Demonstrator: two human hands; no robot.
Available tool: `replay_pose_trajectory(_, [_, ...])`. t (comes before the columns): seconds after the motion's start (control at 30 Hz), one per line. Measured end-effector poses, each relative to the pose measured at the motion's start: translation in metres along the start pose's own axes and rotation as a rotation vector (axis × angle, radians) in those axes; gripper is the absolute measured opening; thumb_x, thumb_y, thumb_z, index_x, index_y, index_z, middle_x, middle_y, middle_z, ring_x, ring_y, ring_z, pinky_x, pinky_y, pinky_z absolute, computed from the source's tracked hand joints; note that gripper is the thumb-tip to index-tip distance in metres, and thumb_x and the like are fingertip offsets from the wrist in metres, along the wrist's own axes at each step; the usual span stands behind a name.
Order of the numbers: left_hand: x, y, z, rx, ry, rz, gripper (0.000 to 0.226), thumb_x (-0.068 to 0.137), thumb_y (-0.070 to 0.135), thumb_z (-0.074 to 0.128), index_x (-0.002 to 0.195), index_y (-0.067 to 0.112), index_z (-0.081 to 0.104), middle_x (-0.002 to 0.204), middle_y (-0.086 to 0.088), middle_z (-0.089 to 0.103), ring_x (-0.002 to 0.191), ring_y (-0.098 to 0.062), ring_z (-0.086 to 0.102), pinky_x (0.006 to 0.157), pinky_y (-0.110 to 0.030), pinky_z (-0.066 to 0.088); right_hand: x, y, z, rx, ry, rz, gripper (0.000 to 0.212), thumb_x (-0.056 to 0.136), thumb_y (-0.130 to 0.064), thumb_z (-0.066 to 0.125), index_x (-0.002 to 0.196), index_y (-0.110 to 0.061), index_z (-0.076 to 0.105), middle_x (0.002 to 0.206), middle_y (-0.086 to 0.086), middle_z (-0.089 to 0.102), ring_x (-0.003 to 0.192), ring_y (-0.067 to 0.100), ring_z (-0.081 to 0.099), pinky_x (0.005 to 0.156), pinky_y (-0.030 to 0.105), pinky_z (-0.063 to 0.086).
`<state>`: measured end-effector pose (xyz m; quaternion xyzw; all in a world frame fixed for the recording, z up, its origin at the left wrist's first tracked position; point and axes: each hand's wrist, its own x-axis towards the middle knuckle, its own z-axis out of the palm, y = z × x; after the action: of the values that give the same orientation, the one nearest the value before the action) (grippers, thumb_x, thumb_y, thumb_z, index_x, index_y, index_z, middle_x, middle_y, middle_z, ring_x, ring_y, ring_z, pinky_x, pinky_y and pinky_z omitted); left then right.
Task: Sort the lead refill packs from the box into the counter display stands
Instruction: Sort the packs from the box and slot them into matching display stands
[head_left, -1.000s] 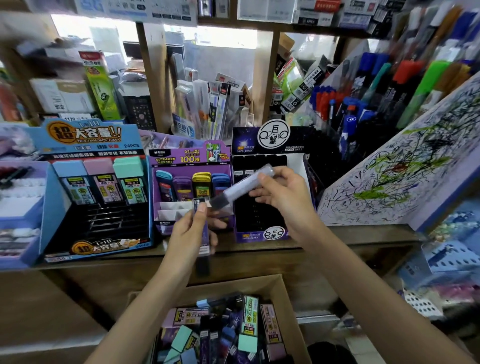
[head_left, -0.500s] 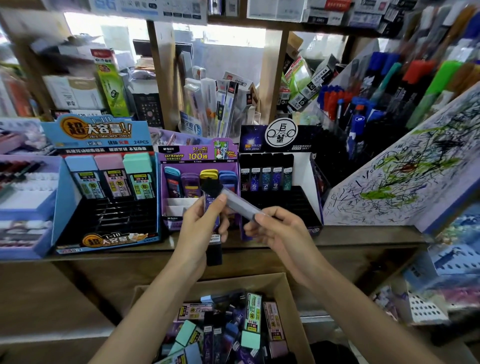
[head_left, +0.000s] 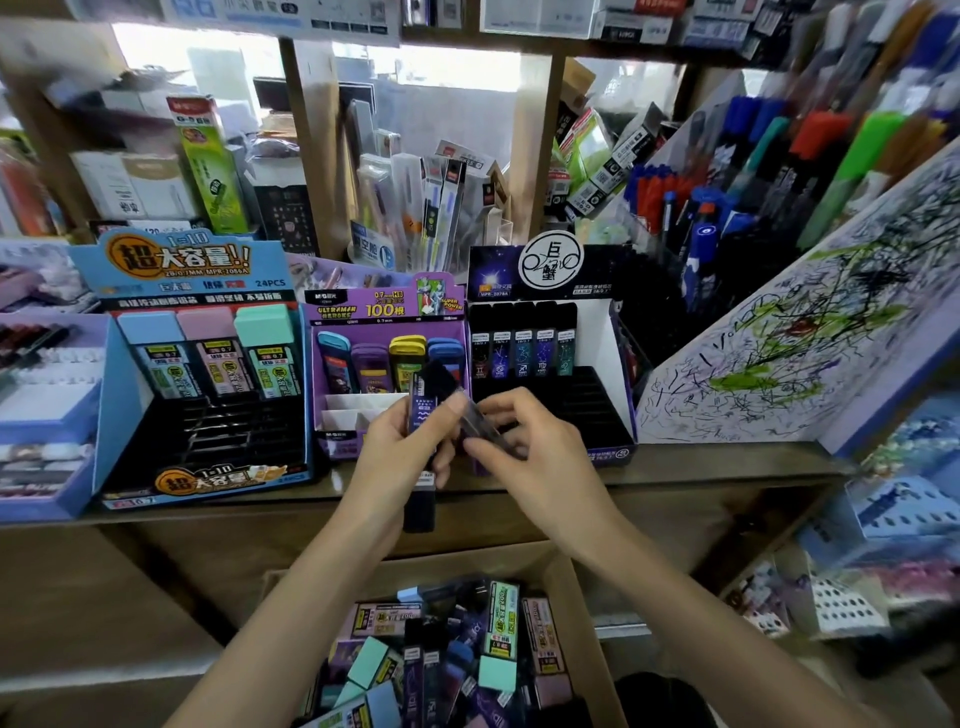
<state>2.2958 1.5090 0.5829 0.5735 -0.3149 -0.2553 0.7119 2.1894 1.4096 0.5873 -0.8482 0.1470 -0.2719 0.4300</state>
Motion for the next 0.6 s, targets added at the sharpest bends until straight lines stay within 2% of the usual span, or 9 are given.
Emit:
replay_pose_trajectory(0.07, [0.001,0.003,-0.002,-0.025,-0.029,0.02,0.025,0.082,0.033,0.06,0.078,0.009,0.054,0.048,0.006,0.046,0.042,-0.011,0.041,0.042,-0.019,0.039,0.0,0.0,-0.004,0.13,-0.064,0.03,0.016,0.093,-0.02,0.056,0.102,-0.032,0.054,0.099,-0.014,0.063,0.092,0.004,0.063,0.086,0.029,0.053])
replay_pose_trajectory(0.13, [0.002,0.003,-0.004,-0.029,-0.047,0.031,0.023,0.079,0.032,0.062,0.078,0.011,0.053,0.049,0.003,0.044,0.042,-0.012,0.04,0.042,-0.02,0.039,-0.002,0.001,-0.006,0.276,-0.127,0.064,0.018,0.097,-0.015,0.048,0.102,-0.031,0.057,0.097,-0.008,0.068,0.092,0.007,0.066,0.087,0.029,0.053])
replay_pose_trajectory(0.27, [0.003,0.002,-0.003,0.042,-0.057,0.039,0.022,0.079,0.03,0.062,0.075,0.012,0.051,0.047,0.0,0.044,0.041,-0.014,0.04,0.044,-0.021,0.039,-0.004,0.005,-0.008,0.275,-0.216,0.096,0.018,0.097,-0.014,0.048,0.1,-0.025,0.062,0.096,-0.005,0.069,0.095,0.007,0.065,0.087,0.025,0.051])
replay_pose_trajectory(0.37, [0.003,0.001,0.001,0.081,-0.074,0.047,0.02,0.077,0.031,0.063,0.075,0.013,0.054,0.045,0.001,0.044,0.04,-0.012,0.04,0.041,-0.021,0.038,0.002,0.004,-0.018,0.285,-0.168,0.091,0.015,0.094,-0.022,0.054,0.104,-0.032,0.058,0.101,-0.009,0.065,0.095,0.0,0.062,0.08,0.017,0.05])
replay_pose_trajectory(0.43, [0.005,0.002,0.005,0.119,-0.088,0.065,0.021,0.076,0.032,0.063,0.077,0.012,0.056,0.044,0.001,0.044,0.039,-0.012,0.04,0.04,-0.02,0.037,0.011,0.001,-0.028,0.329,-0.09,0.08,0.018,0.092,-0.022,0.058,0.109,-0.028,0.057,0.101,-0.007,0.063,0.091,-0.001,0.063,0.074,0.014,0.049])
replay_pose_trajectory(0.6, [0.016,0.001,0.016,0.19,-0.115,0.094,0.016,0.086,0.019,0.064,0.073,0.021,0.055,0.041,0.005,0.045,0.037,-0.01,0.039,0.041,-0.019,0.037,0.027,-0.004,-0.047,0.234,-0.081,0.051,0.021,0.086,-0.007,0.064,0.089,-0.027,0.059,0.084,-0.005,0.059,0.073,0.006,0.06,0.069,0.019,0.049])
